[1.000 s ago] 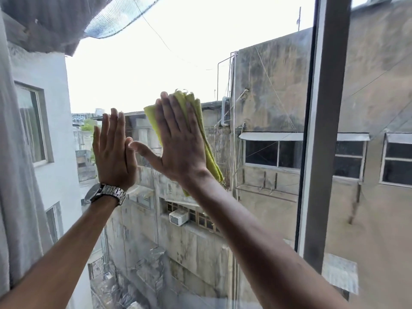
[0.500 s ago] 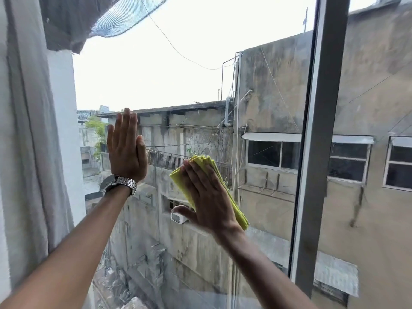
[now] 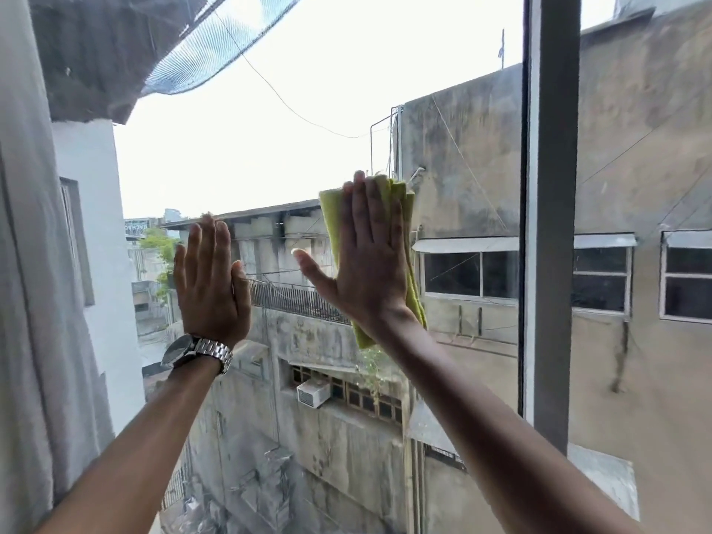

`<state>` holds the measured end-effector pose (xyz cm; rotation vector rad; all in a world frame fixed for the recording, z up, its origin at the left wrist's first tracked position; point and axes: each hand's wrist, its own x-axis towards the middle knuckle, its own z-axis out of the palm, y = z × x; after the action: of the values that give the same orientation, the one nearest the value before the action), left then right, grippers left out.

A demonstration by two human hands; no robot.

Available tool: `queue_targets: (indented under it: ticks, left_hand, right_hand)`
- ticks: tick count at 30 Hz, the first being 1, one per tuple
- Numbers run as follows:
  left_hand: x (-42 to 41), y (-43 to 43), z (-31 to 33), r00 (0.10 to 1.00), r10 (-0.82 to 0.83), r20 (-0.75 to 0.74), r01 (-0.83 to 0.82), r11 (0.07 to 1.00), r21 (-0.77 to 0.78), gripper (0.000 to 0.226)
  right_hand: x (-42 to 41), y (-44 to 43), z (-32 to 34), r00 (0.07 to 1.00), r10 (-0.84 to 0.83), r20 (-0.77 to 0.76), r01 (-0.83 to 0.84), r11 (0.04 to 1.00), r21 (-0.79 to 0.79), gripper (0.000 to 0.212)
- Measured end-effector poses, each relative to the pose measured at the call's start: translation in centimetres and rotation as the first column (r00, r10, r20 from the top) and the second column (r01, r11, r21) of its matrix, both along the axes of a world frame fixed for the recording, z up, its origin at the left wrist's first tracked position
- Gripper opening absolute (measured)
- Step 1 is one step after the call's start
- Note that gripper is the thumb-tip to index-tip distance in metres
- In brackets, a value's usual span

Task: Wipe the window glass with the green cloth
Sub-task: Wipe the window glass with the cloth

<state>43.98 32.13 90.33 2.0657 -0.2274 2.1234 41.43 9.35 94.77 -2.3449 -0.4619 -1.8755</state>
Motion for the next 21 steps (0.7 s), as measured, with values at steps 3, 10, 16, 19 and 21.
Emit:
queue_targets:
  ticks: [3,10,16,19,21]
  left_hand:
    - [-0.9,-0.6,0.3,0.984,0.122,-0.127,-0.126,0.992,-0.029,0.057]
    - [-7.3,-4.6,2.3,0.89,0.055,-0.452,-0.169,0.962,-0.215,0.059]
    - [-13.3,-10.0,-0.5,0.497,-0.649,-0.575,0.428,0.76,-0.488,0.091]
    - [-13.8,-11.3,-5.4,0.325,-0.735,-0.595,0.471,0.671,-0.572,0.048]
    - [-14.4,-11.9,-9.6,0.21,-0.781,-0.588,0.502,0.602,-0.62,0.031]
  right_hand:
    - [-1.4,2.5,0.1,0.993,0.051,-0.108,-0.064,0.99,-0.123,0.088]
    - [-7.3,-0.2,4.8,0.952,-0.047,-0.303,-0.057,0.944,-0.325,0.078]
    - [-10.9,-1.8,3.9,0.909,-0.116,-0.401,-0.037,0.934,-0.354,0.02]
    - [-12.4,-3.9,0.4,0.866,-0.053,-0.497,-0.158,0.914,-0.374,0.038]
    - [-13.4,-5.5,-3.1,0.755,0.014,-0.655,-0.288,0.905,-0.312,0.031]
